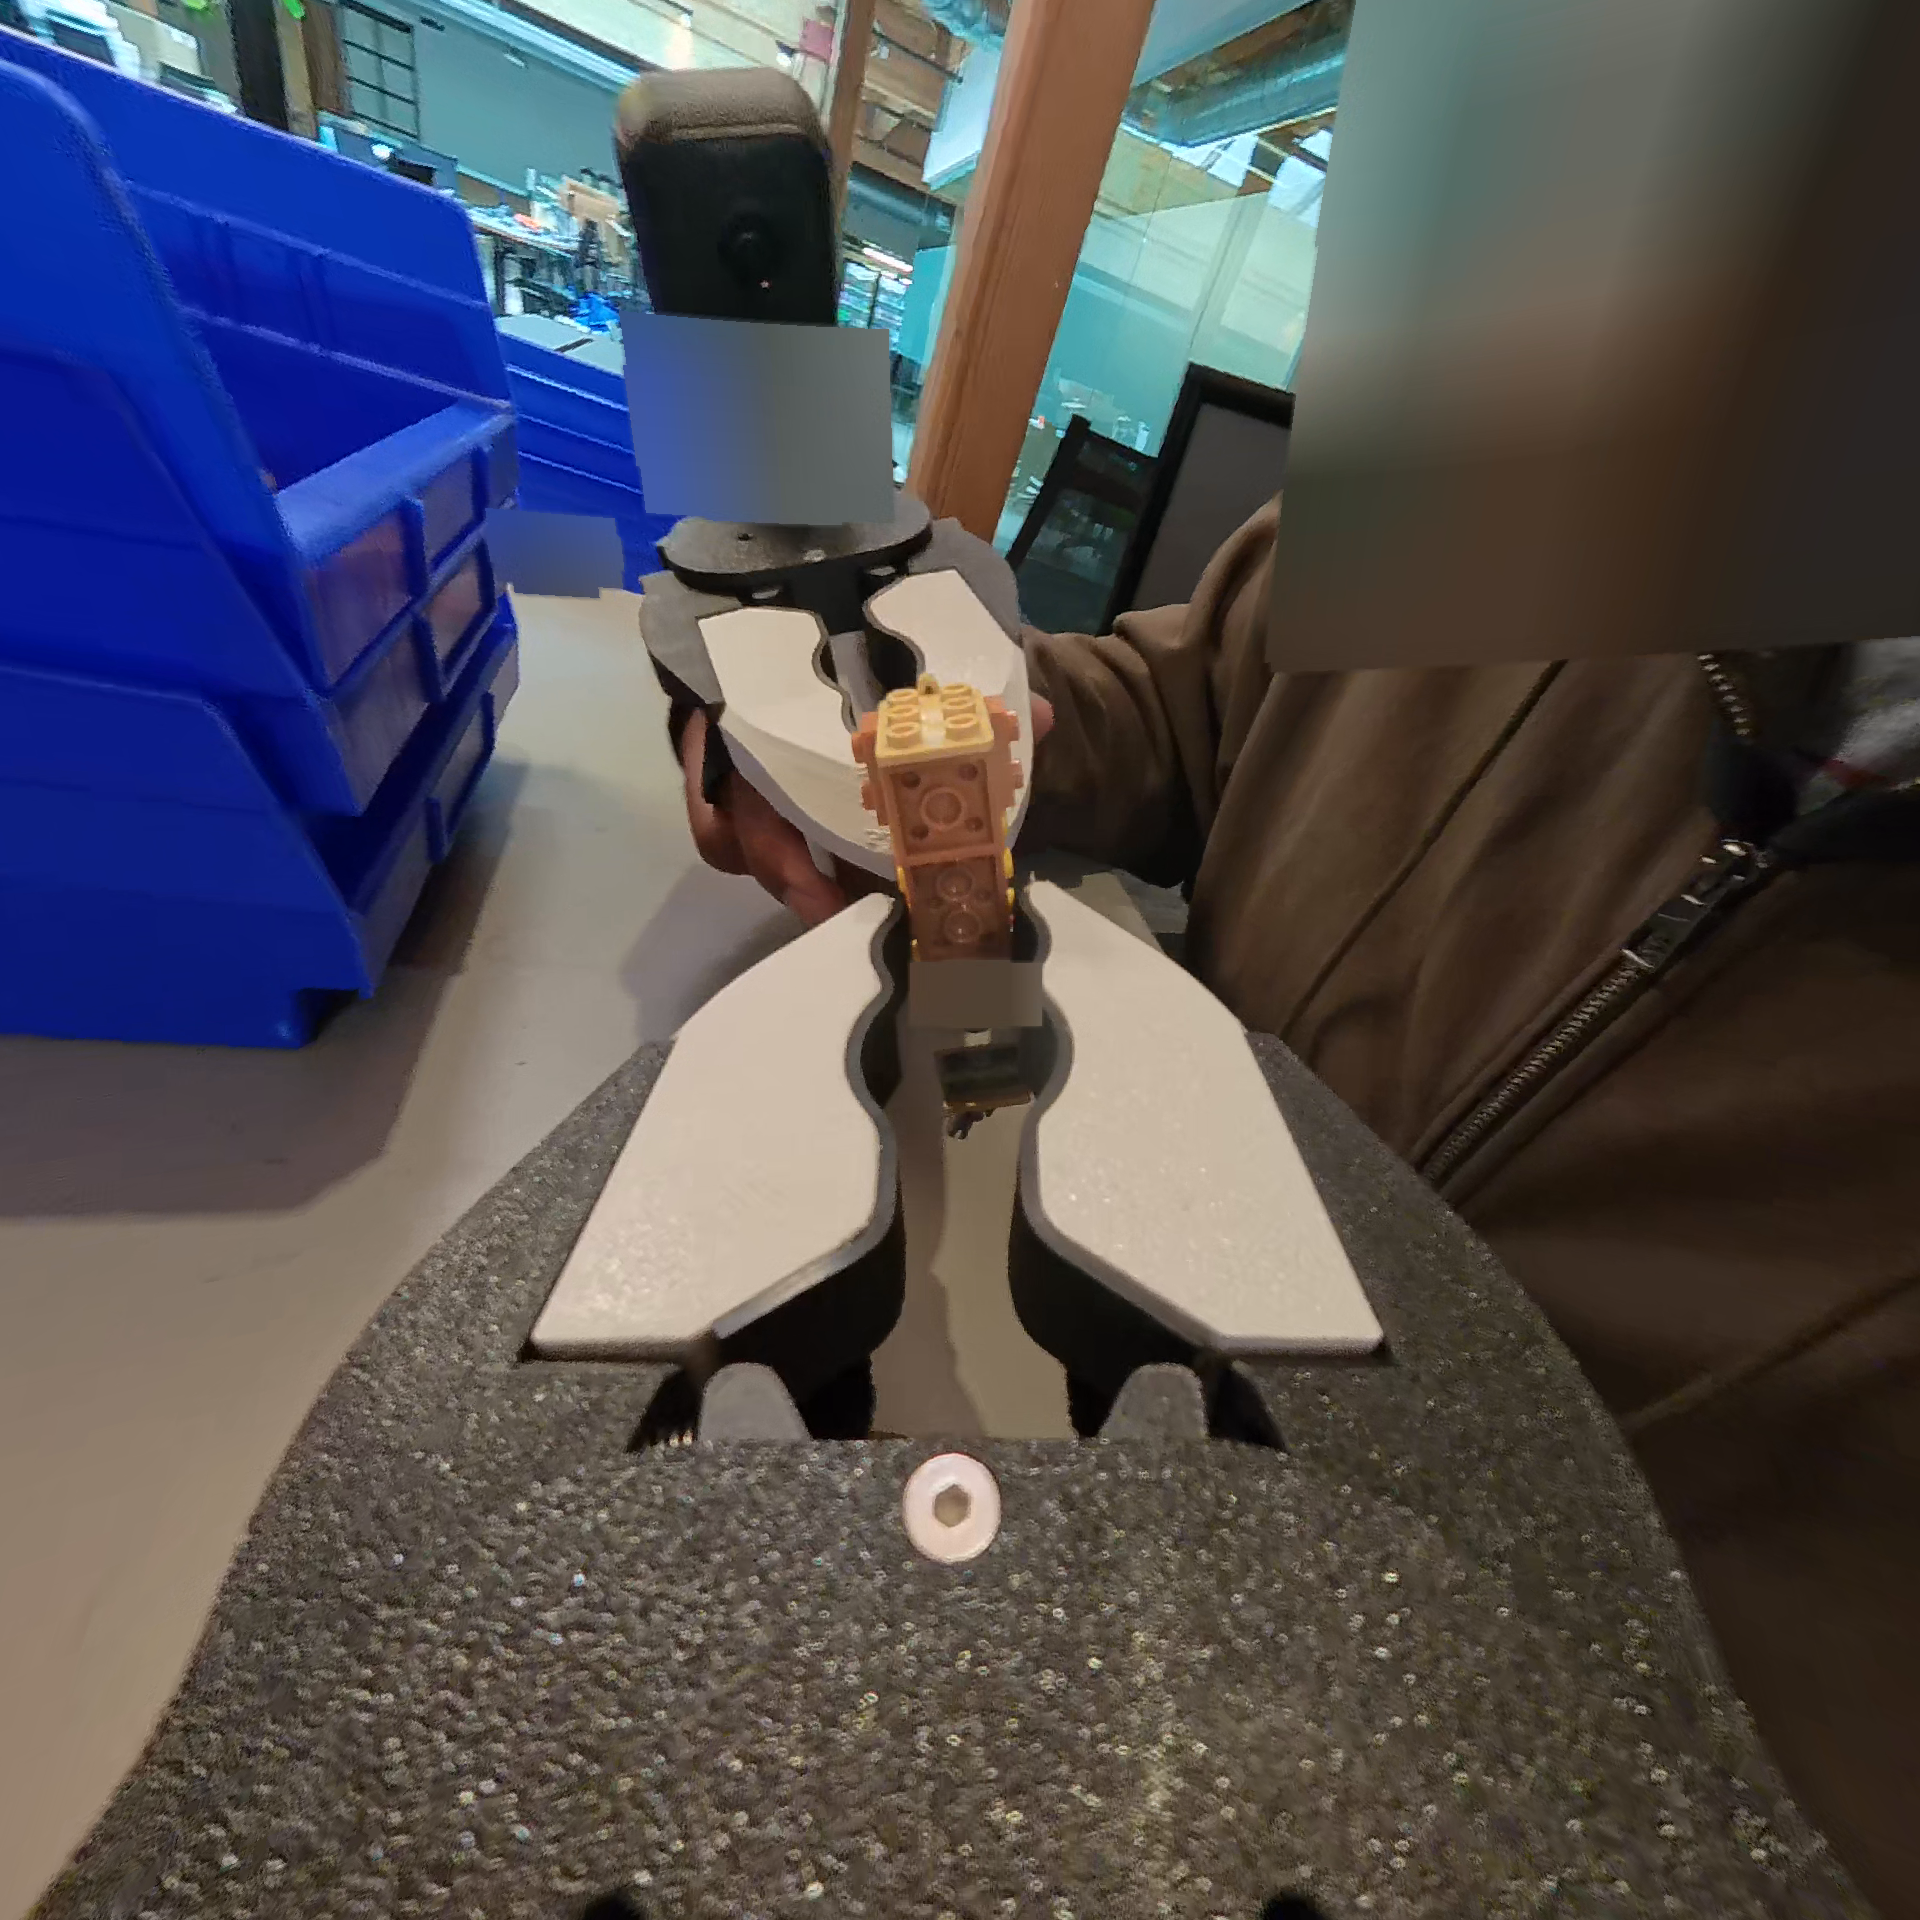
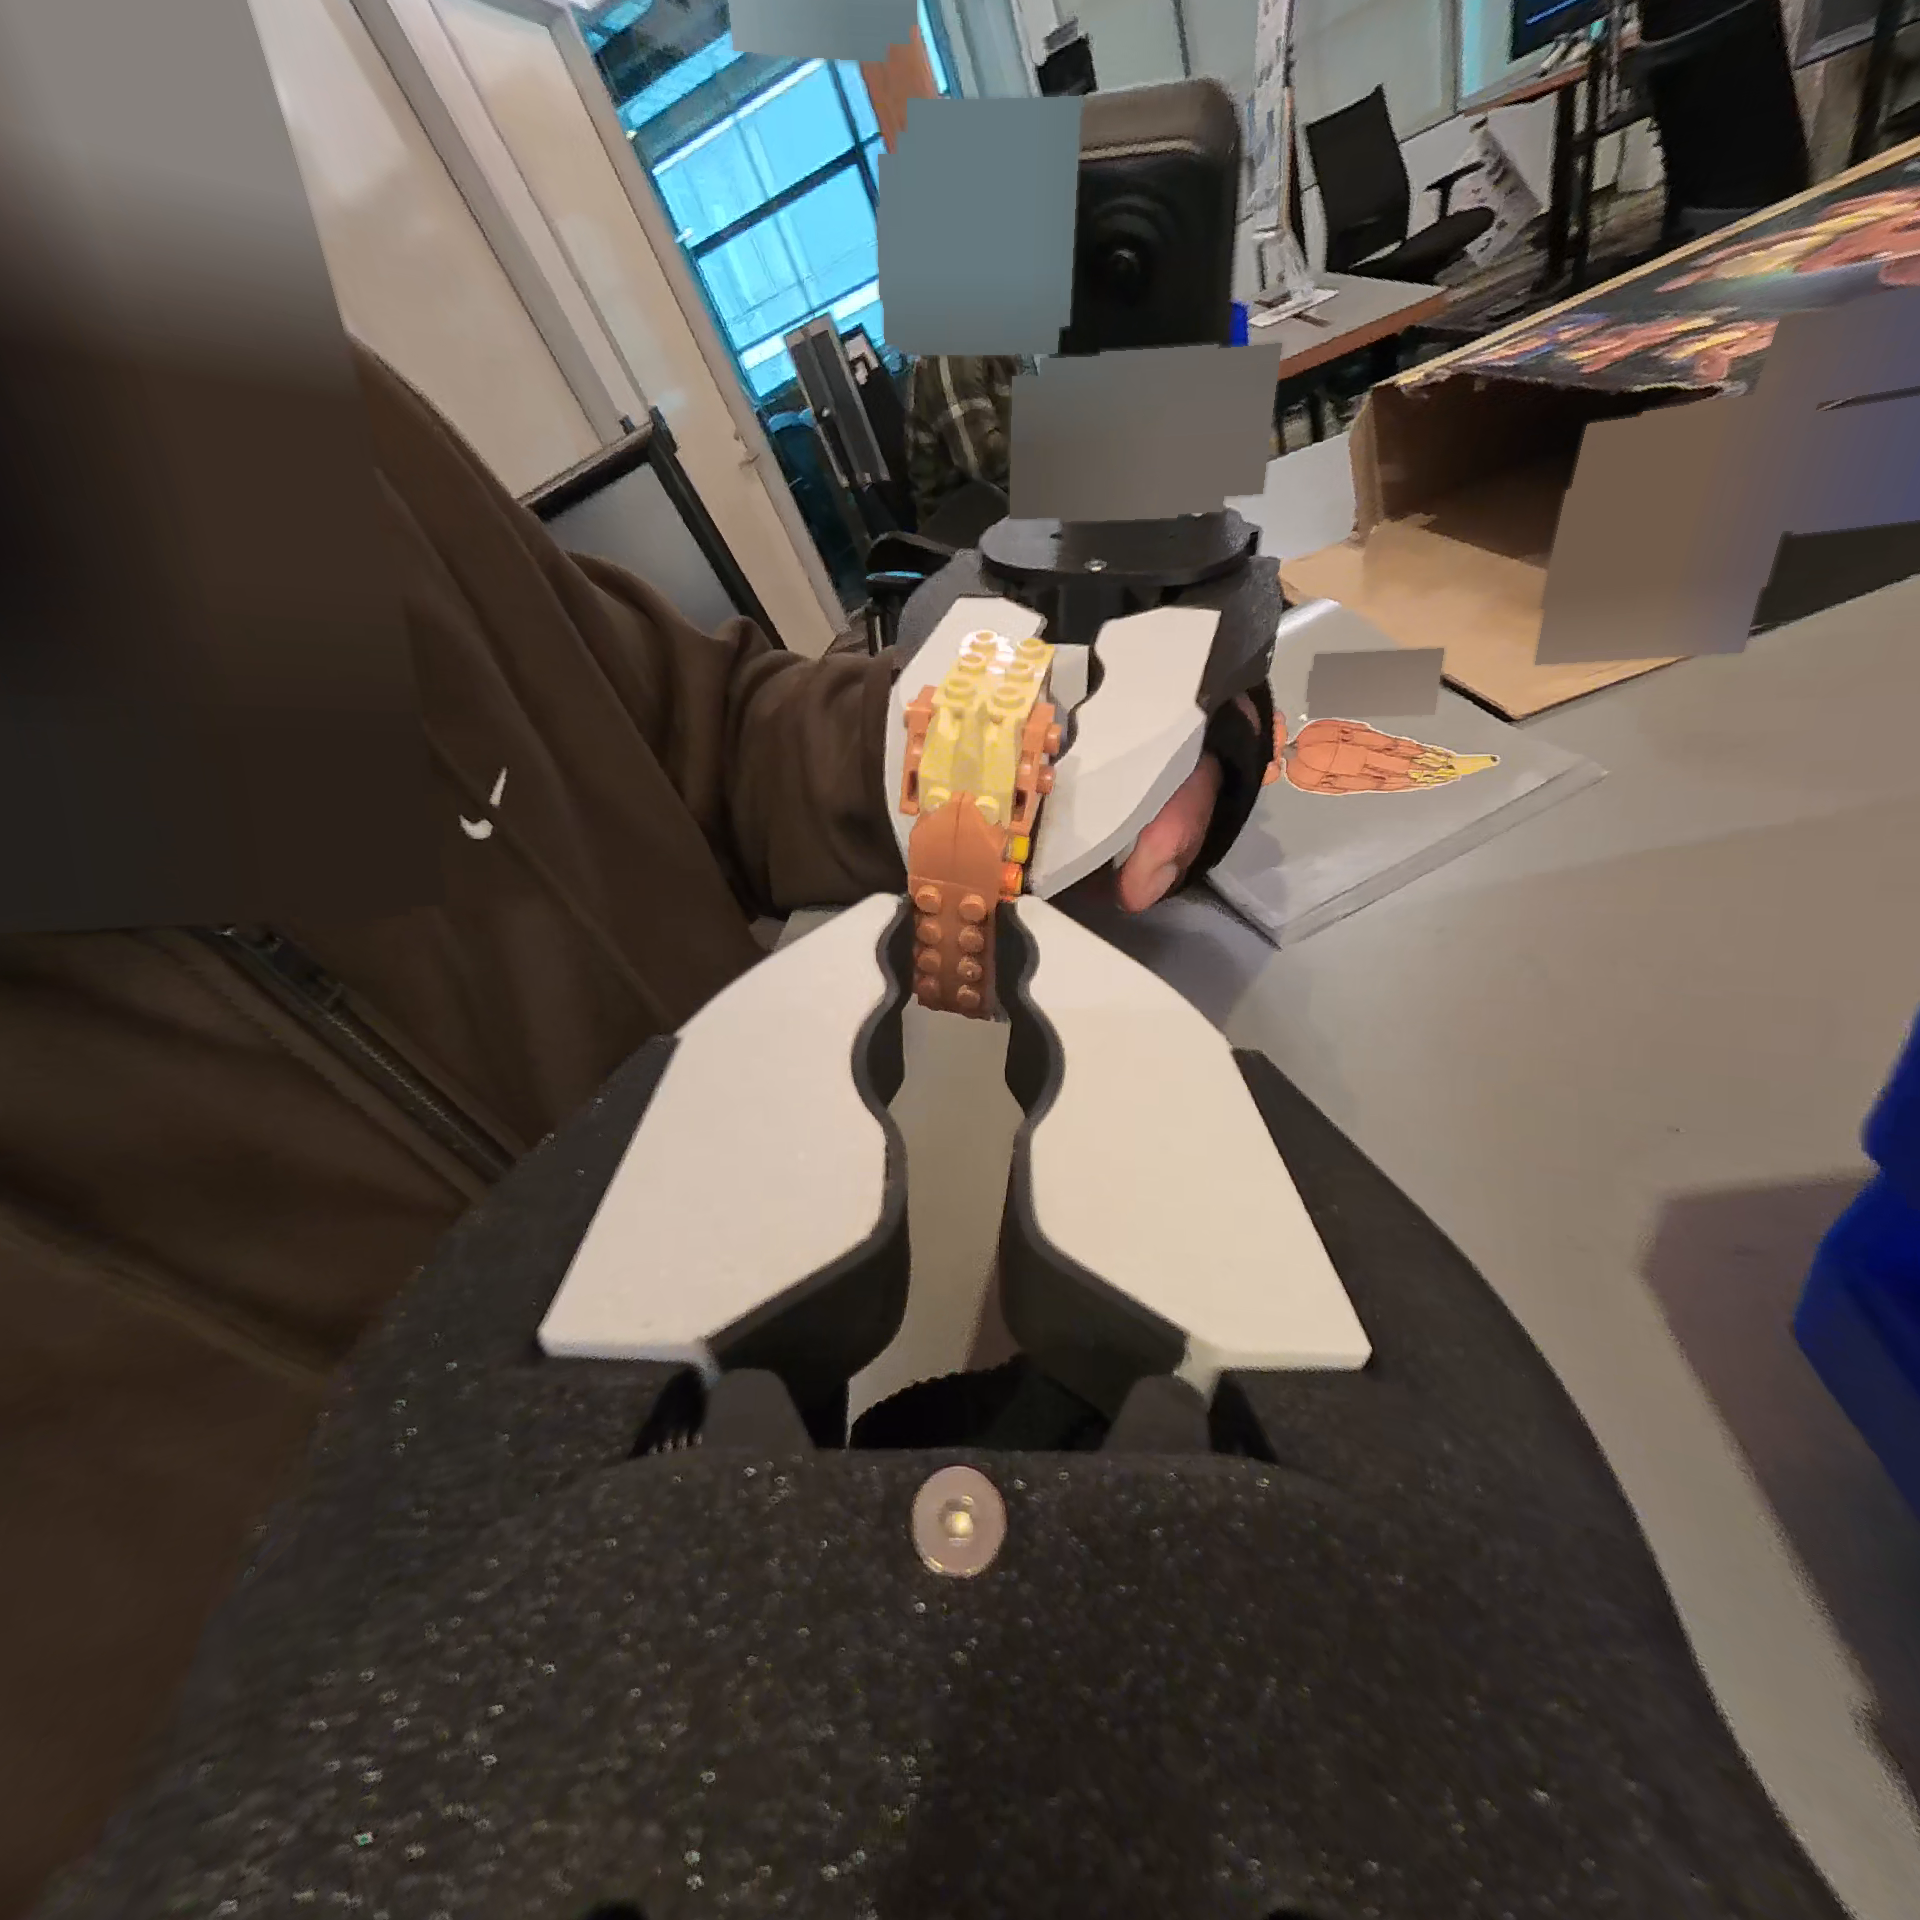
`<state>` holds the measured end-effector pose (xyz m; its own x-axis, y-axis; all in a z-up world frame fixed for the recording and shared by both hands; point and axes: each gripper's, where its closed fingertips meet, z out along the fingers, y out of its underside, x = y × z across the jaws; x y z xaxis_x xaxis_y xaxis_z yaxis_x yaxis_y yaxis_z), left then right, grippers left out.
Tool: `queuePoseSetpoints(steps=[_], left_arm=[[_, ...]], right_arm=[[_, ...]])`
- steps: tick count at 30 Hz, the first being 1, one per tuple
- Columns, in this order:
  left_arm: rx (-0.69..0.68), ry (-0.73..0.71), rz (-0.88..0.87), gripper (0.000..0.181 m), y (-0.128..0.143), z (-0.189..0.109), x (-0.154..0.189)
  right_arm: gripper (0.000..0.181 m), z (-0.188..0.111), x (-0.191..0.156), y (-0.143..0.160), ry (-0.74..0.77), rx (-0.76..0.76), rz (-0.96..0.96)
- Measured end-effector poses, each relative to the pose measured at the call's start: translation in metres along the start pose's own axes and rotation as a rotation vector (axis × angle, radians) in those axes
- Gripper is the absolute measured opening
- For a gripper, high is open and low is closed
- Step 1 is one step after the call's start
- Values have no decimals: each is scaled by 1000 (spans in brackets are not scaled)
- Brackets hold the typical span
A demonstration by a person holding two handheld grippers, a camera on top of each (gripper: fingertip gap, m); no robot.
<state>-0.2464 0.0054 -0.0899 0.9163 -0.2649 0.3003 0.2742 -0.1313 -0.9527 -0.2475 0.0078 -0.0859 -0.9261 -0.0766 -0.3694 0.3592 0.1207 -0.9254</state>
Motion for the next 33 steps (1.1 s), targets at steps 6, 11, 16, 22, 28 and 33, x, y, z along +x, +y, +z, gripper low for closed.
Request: queuePoseSetpoints(steps=[6, 11, 16, 22, 28, 33], left_arm=[[-36, -120, 40, 19, 3, -3, -15], [-54, -114, 46, 19, 6, 0, -13], [-58, -92, 40, 19, 8, 1, -10], [-58, -27, -31, 19, 10, 1, -6], [-46, 50, -38, 19, 10, 2, 5], [-21, 89, -56, 19, 9, 0, 8]], right_arm=[[29, 2, 18, 3, 161, -30, -45], [22, 9, 19, 8, 188, -42, -81], [19, 9, 15, 9, 166, -35, -126], [19, 10, 11, 11, 82, -21, -42], [19, 10, 0, 12, -3, -19, 1], [19, 8, -12, 10, -131, 26, 59]])
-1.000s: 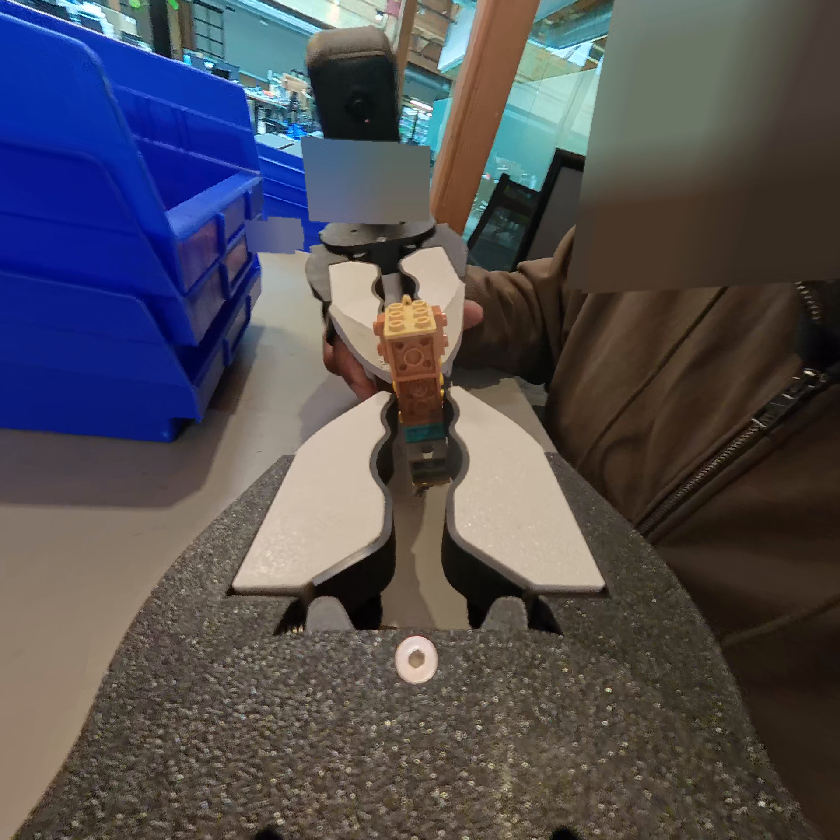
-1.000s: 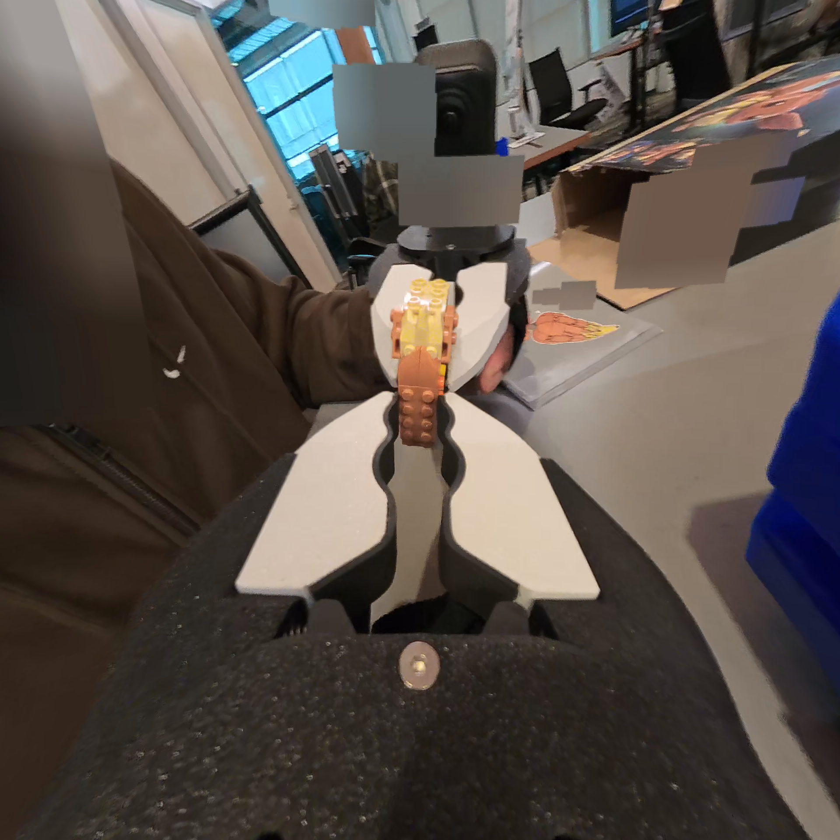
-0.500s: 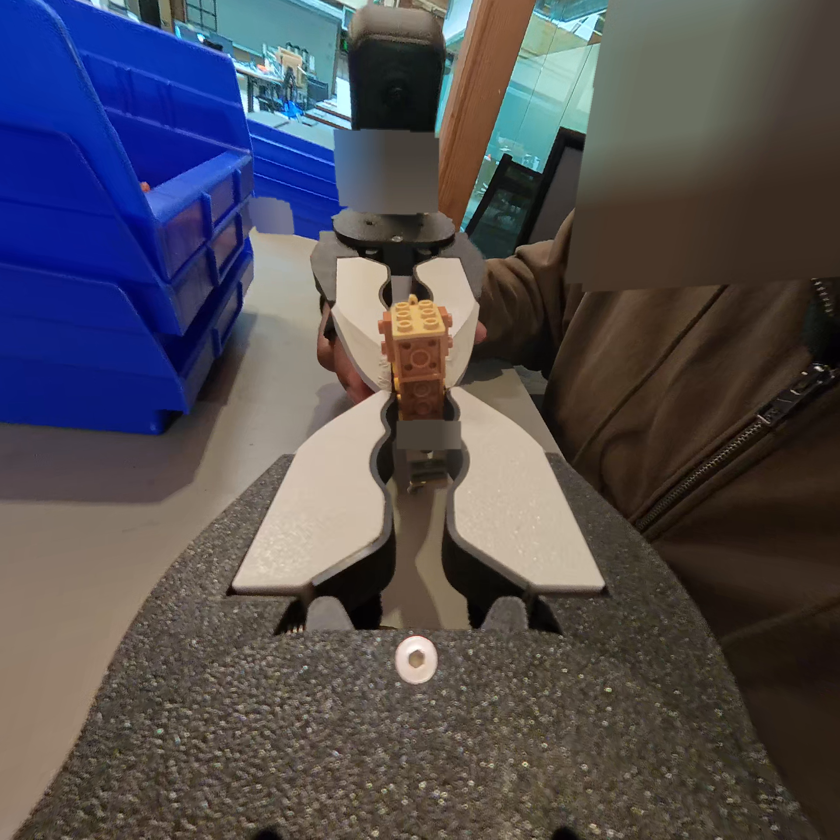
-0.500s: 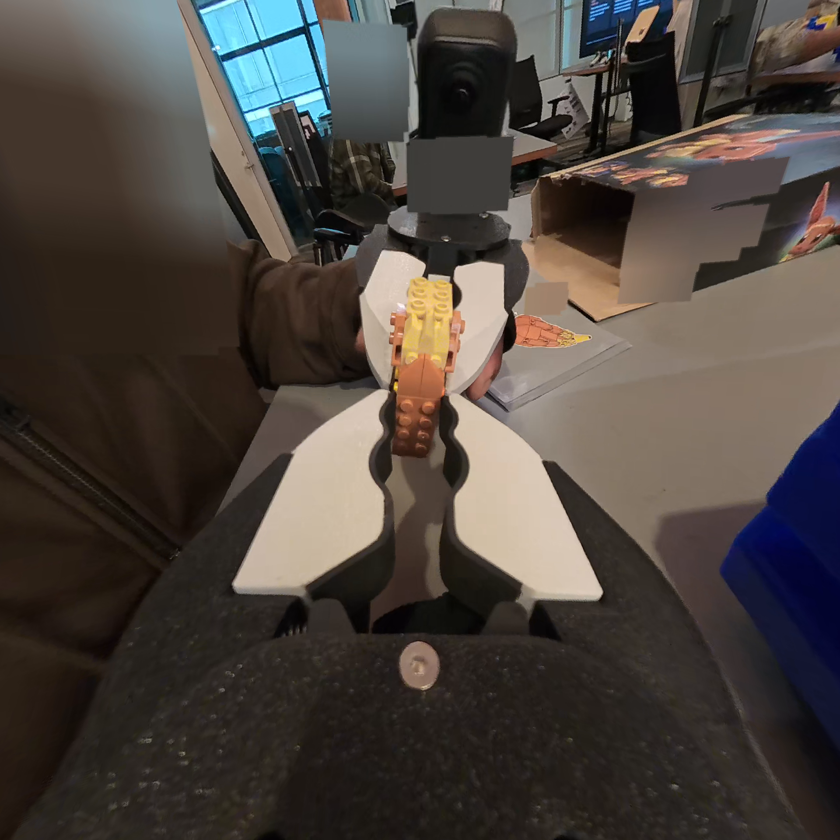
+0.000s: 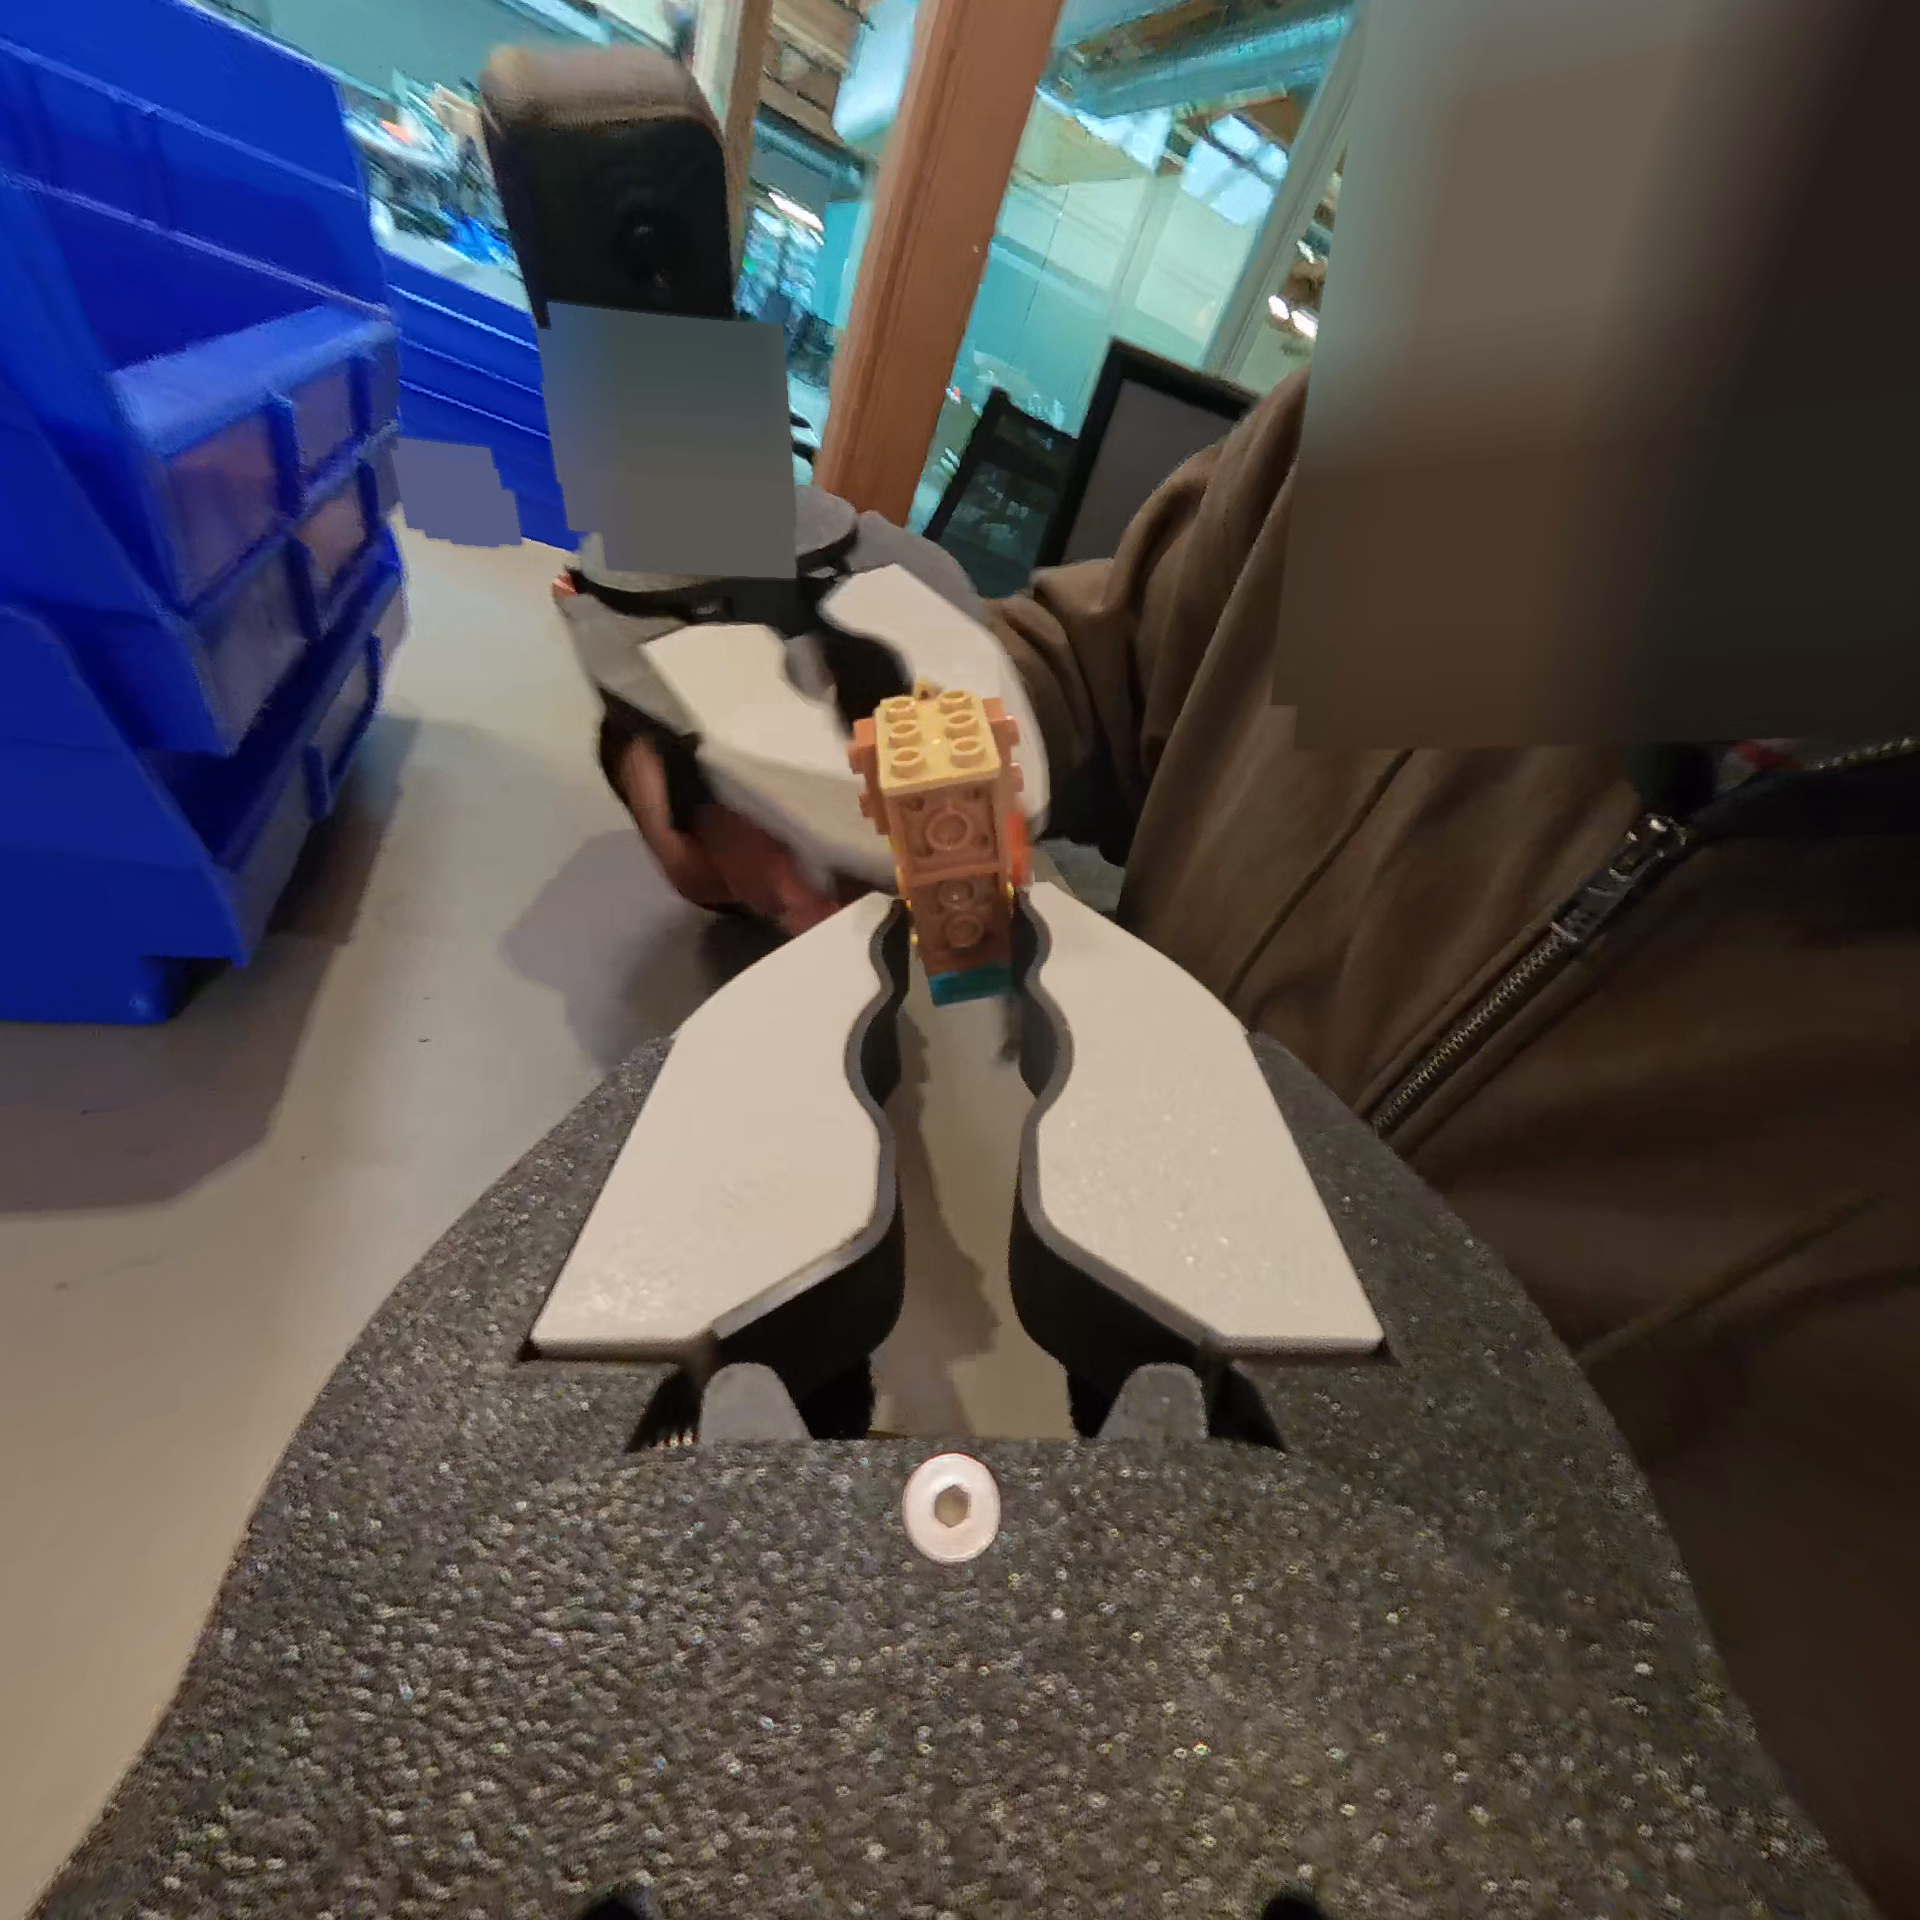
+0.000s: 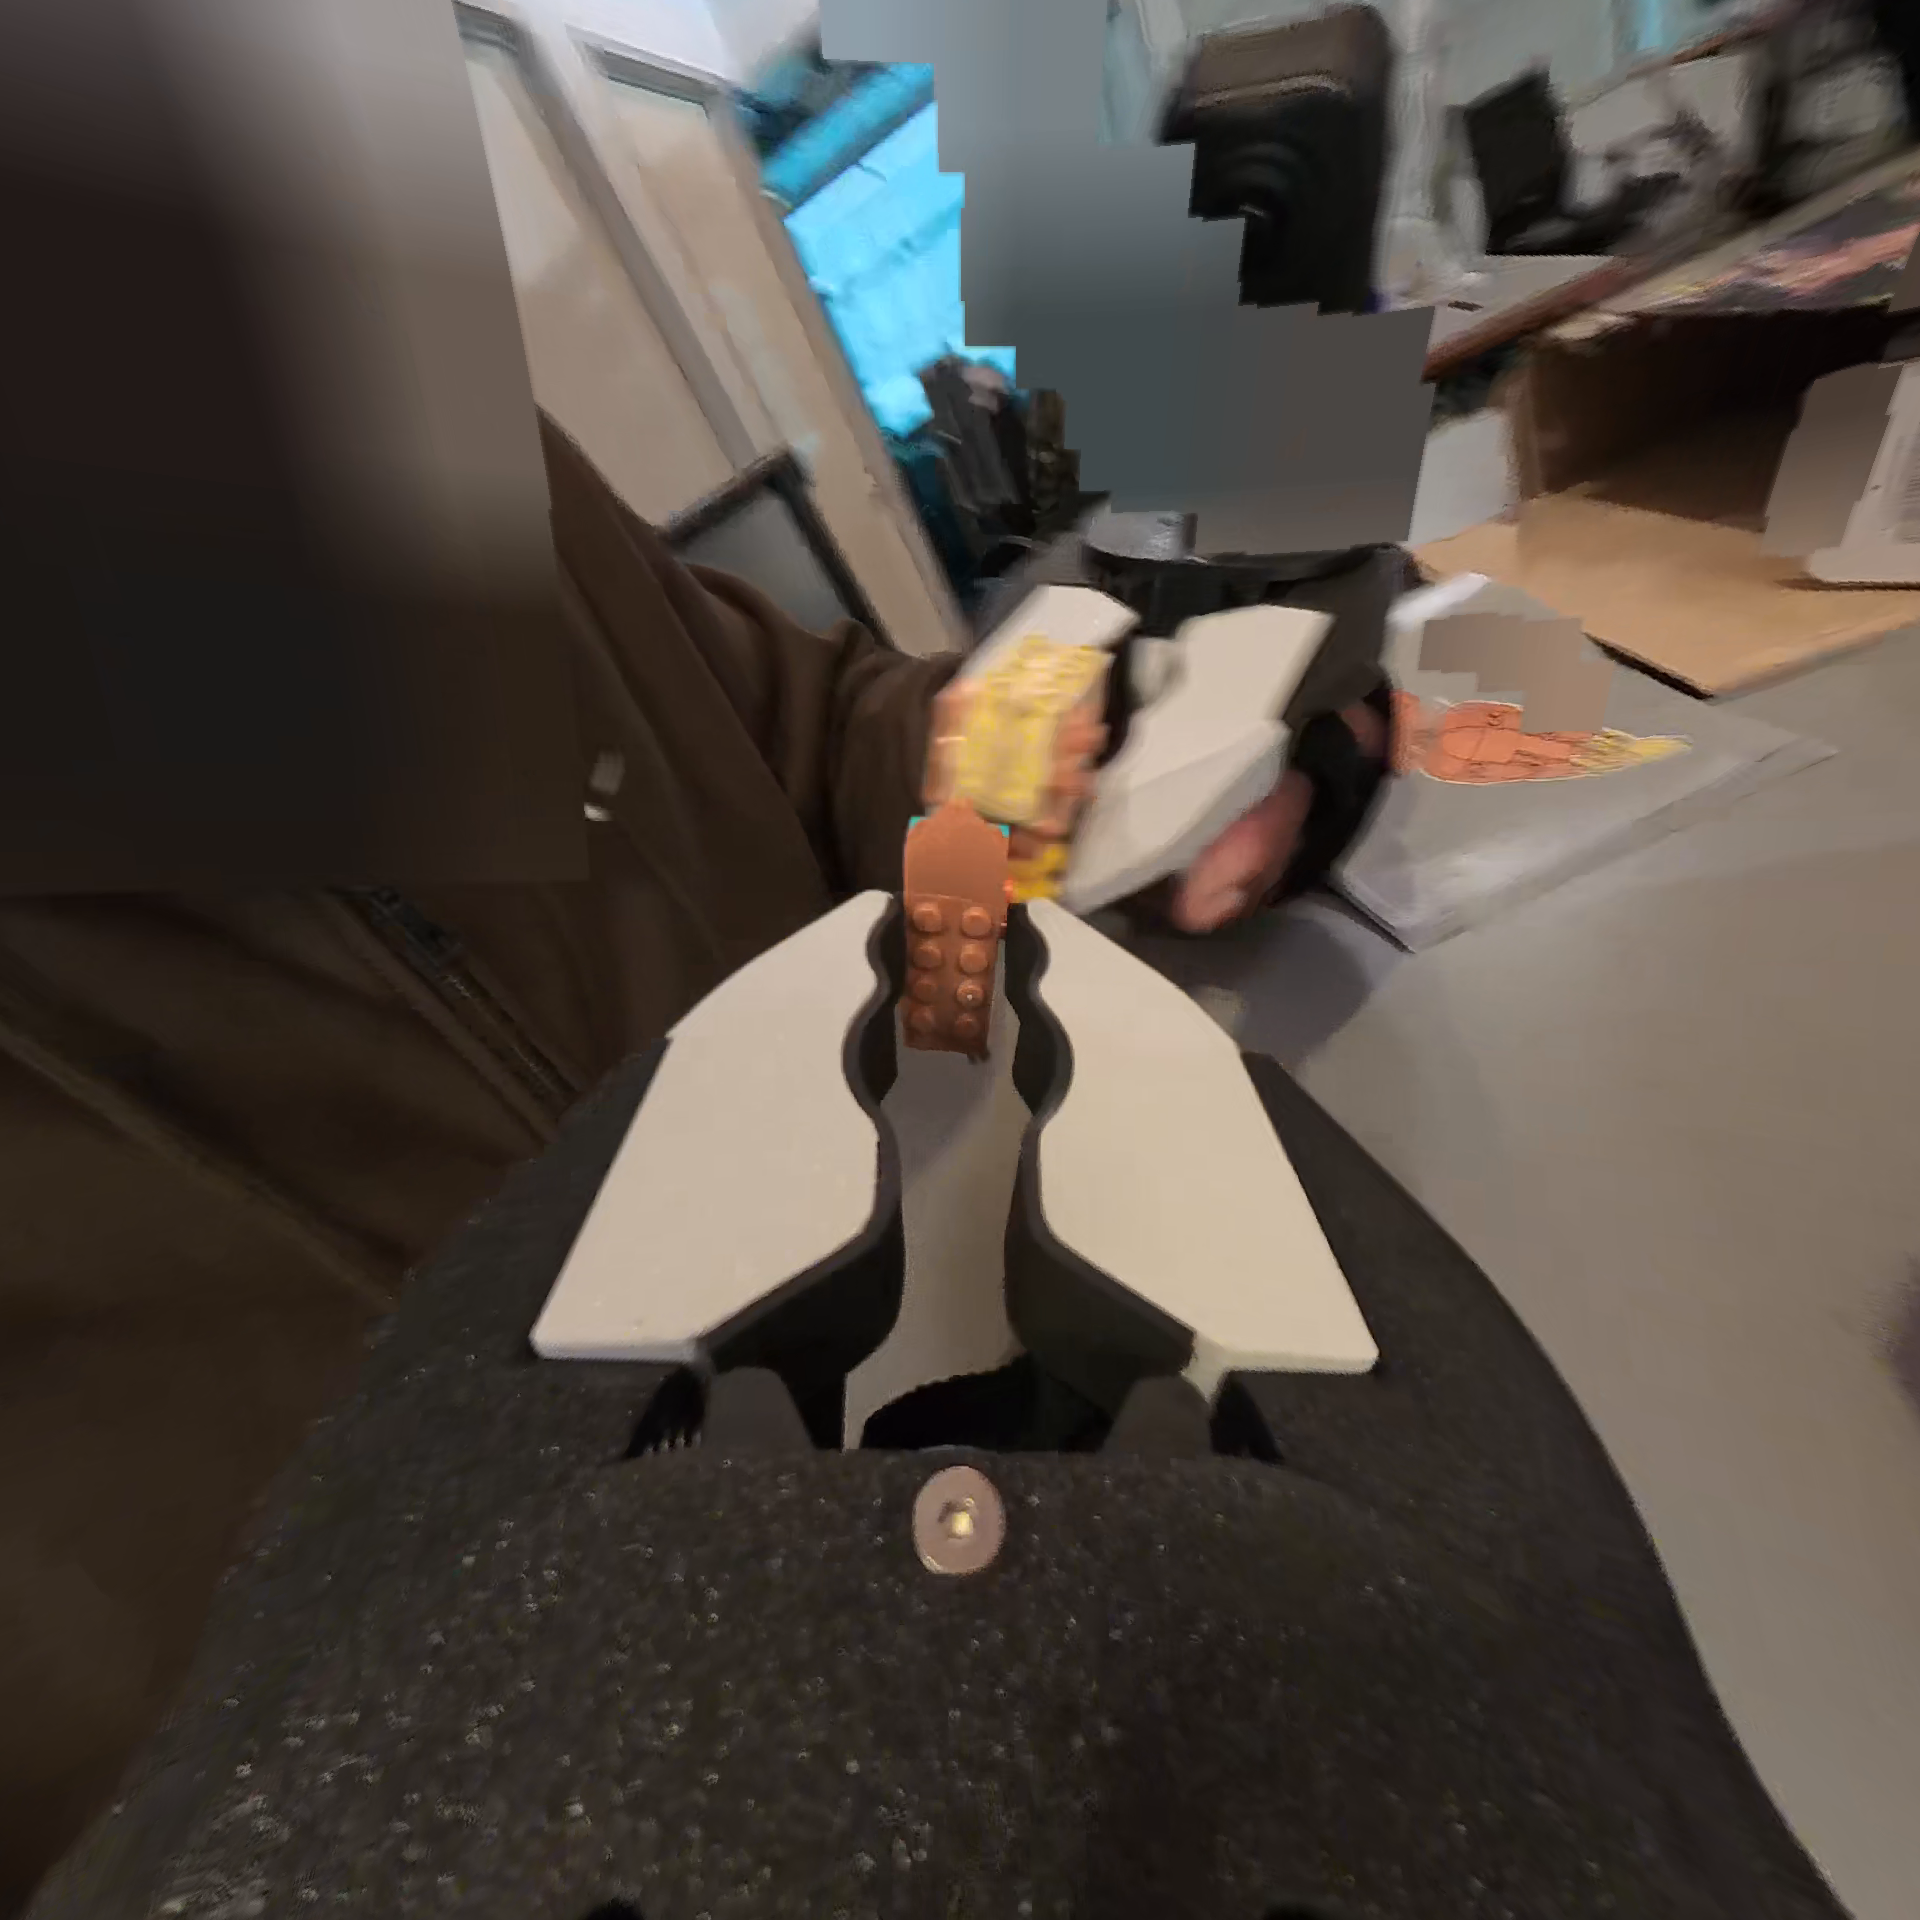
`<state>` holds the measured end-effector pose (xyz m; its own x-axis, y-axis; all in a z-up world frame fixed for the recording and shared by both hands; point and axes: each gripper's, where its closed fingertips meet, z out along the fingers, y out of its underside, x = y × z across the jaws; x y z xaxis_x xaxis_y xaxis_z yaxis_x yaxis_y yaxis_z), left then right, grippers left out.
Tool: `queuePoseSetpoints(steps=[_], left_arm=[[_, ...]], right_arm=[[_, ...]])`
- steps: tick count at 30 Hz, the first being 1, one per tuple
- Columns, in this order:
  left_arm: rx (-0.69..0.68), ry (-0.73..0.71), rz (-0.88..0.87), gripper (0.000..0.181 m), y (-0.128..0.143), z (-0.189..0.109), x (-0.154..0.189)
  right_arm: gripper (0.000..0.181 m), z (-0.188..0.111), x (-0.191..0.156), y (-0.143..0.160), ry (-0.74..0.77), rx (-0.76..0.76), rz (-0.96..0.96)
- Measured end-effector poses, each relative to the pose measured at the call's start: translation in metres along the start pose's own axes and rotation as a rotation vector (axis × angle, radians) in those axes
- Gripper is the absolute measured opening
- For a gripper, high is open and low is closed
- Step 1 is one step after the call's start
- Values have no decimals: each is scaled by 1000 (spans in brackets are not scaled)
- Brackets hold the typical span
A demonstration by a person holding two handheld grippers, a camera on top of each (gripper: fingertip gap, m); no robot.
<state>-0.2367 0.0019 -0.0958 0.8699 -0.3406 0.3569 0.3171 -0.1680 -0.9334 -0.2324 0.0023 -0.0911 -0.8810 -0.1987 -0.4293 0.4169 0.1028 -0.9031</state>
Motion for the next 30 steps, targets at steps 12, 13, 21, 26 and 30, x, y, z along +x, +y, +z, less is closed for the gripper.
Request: queuePoseSetpoints(steps=[12, 13, 21, 26, 30], left_arm=[[-162, -298, -141, 19, 24, -8, -45], [-211, -341, -144, 19, 31, -8, -49], [-572, -493, -93, 21, 85, -3, -60], [-498, -440, -78, 46, 67, -7, -53], [-270, -367, -6, 50, 24, -4, -40]], right_arm=[[19, -23, 22, -9, 160, 15, -37], [18, -24, 22, -8, 163, 6, -38], [18, -26, 35, -3, 206, 9, 26], [18, -30, 42, -7, 239, 47, 66], [19, -32, 42, -14, 224, 108, 102]])
